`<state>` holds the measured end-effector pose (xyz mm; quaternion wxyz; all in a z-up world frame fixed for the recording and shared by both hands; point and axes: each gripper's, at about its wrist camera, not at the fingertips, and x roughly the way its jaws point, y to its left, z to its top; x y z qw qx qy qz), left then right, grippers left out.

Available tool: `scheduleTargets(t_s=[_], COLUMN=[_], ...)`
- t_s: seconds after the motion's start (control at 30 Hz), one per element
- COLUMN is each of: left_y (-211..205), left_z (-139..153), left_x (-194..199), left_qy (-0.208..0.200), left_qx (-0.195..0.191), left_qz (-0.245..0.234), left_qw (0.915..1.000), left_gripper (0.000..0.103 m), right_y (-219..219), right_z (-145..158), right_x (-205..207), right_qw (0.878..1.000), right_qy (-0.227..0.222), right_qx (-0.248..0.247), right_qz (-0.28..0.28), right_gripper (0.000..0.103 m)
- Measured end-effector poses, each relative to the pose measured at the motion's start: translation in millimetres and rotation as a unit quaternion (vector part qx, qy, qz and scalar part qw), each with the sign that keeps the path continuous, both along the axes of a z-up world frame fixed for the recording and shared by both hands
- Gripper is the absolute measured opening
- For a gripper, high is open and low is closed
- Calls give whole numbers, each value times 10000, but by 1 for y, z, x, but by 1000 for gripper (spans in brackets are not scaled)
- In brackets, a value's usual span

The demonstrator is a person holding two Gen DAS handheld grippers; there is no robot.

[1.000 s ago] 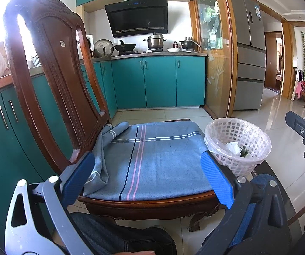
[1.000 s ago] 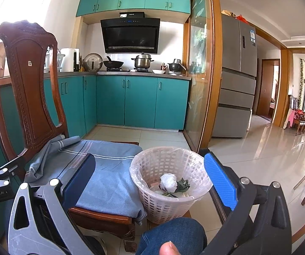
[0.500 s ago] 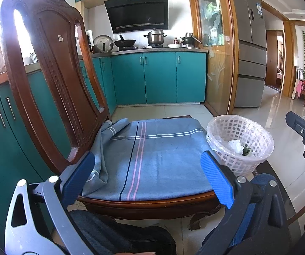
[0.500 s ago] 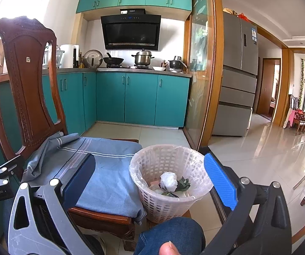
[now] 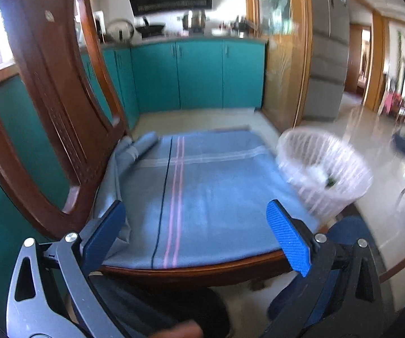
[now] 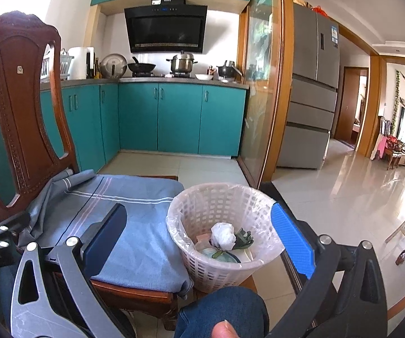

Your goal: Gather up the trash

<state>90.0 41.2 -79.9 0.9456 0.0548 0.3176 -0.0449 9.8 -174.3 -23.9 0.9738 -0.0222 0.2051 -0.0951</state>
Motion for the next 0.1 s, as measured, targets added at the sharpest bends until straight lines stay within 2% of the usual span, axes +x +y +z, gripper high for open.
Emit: scheduleTargets(t_s=[0.1], left_y=[-4], left_z=[-34], left_x=[29], left_qy=[363], left_qx=[785], left_qz=[137], left_qw=[9962], left_gripper=[100], right_y=[11], right_z=[3], right_x=[5], right_qw=[9985], right_qy=[20], right_qx=[294], right_qz=[457], right_gripper=[100])
